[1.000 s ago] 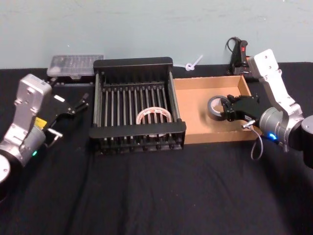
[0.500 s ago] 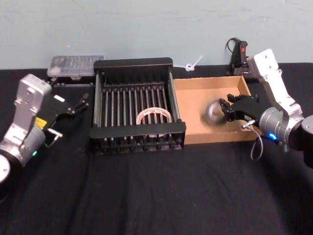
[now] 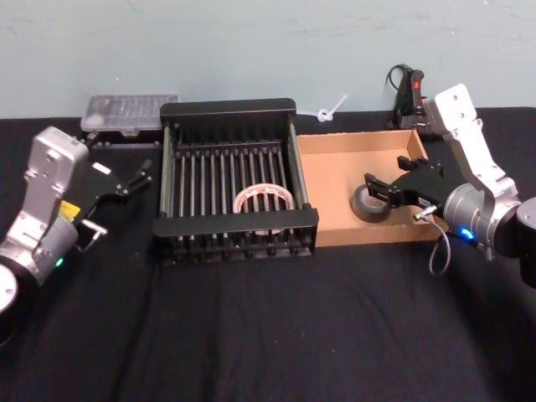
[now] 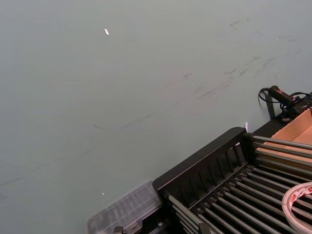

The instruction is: Pick up the white tape and place it into the black box , Pick up the silver tape and place it into the brown box.

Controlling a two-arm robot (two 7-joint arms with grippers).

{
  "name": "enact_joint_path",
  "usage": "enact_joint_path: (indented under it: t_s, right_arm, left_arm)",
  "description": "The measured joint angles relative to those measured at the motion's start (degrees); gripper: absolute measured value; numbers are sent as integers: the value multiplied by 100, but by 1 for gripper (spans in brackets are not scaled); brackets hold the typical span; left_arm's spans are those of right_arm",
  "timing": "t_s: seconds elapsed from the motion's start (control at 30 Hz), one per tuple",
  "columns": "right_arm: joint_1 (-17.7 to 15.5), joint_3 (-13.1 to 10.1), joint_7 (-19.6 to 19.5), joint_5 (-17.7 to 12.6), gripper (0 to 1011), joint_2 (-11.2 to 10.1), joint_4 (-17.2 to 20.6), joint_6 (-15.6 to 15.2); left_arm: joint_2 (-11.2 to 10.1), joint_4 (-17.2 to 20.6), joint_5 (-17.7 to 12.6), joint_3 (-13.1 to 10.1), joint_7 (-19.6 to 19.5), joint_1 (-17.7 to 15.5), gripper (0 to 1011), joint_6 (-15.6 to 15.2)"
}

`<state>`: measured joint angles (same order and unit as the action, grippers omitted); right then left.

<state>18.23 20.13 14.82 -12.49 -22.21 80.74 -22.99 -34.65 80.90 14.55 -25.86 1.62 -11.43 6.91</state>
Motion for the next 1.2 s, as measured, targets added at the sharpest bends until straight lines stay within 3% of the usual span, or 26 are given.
enact_joint_path:
  t_s: [0.37, 0.83, 0.97, 1.2]
  right_arm:
    - [0, 0, 1, -3, 1000, -1, 4, -1]
    - [-62, -96, -88, 58, 1002, 63, 24, 84]
    - [-181, -197, -261, 189, 1002, 108, 134, 358]
    - [-524, -219, -1000, 906, 1003, 140, 317, 1401]
  left_arm:
    - [0, 0, 0, 0, 0, 0, 1001, 0]
    - [0, 0, 0, 0, 0, 0, 1001, 0]
    - [0, 0, 0, 0, 0, 0, 1001, 0]
    - [0, 0, 0, 0, 0, 0, 1001, 0]
